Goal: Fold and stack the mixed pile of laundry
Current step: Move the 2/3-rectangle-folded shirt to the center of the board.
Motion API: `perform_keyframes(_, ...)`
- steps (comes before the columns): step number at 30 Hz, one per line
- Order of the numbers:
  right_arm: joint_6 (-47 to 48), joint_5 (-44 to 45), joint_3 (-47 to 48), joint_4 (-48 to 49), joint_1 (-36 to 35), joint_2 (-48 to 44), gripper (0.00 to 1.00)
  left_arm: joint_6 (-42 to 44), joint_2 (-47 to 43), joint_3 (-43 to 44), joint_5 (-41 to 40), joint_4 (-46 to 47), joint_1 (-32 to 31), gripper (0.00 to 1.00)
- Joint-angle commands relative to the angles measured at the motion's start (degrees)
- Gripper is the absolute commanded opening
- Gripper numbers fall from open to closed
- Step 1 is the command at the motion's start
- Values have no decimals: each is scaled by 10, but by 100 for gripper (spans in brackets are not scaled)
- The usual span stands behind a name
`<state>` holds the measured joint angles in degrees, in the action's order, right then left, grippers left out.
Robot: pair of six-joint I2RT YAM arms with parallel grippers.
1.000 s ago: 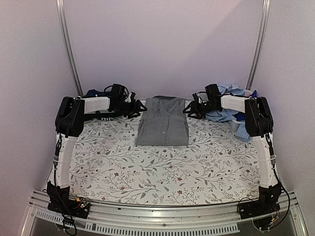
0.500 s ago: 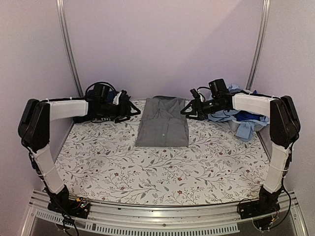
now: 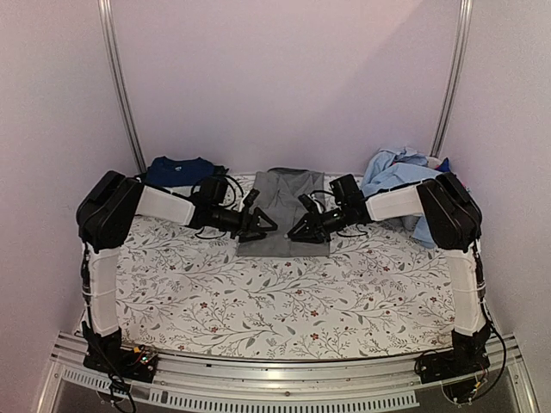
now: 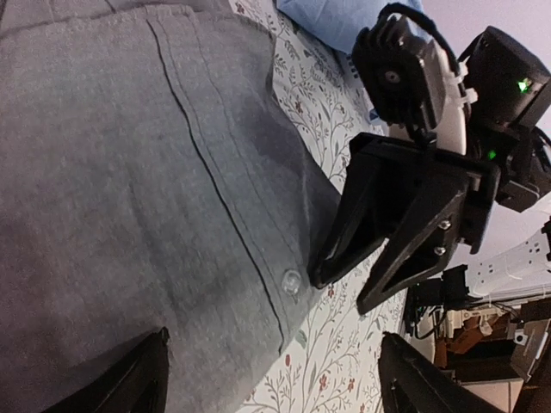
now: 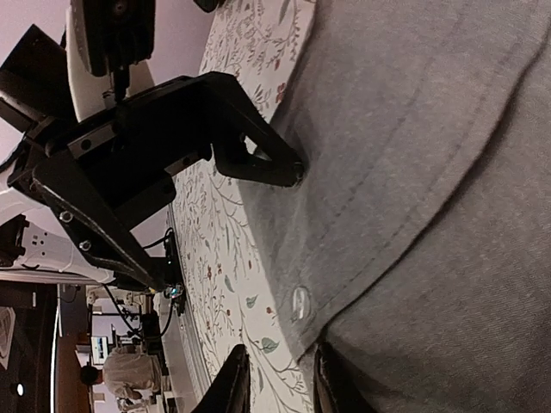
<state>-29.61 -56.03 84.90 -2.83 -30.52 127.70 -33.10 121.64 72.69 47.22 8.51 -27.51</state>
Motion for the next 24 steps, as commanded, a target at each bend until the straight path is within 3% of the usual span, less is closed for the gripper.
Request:
perform_keyframes(1, -18, -7, 38, 46, 43, 70, 25, -35, 70, 59, 14, 37, 14, 82)
perform_keyframes(8, 16, 9, 38, -7, 53, 125, 24, -35, 102, 46, 1, 31, 30, 81)
perform_keyframes(13, 36, 13, -39, -14, 32, 92, 24, -26, 58, -46, 11, 41, 3, 79)
perform_keyframes(21, 39, 20, -280, 8, -37, -71, 24, -45, -123, -307, -19, 92, -55, 77)
perform_keyframes(24, 47, 40, -331, -33, -48, -162, 30, -52, -224, -377, -49, 84, -82, 81)
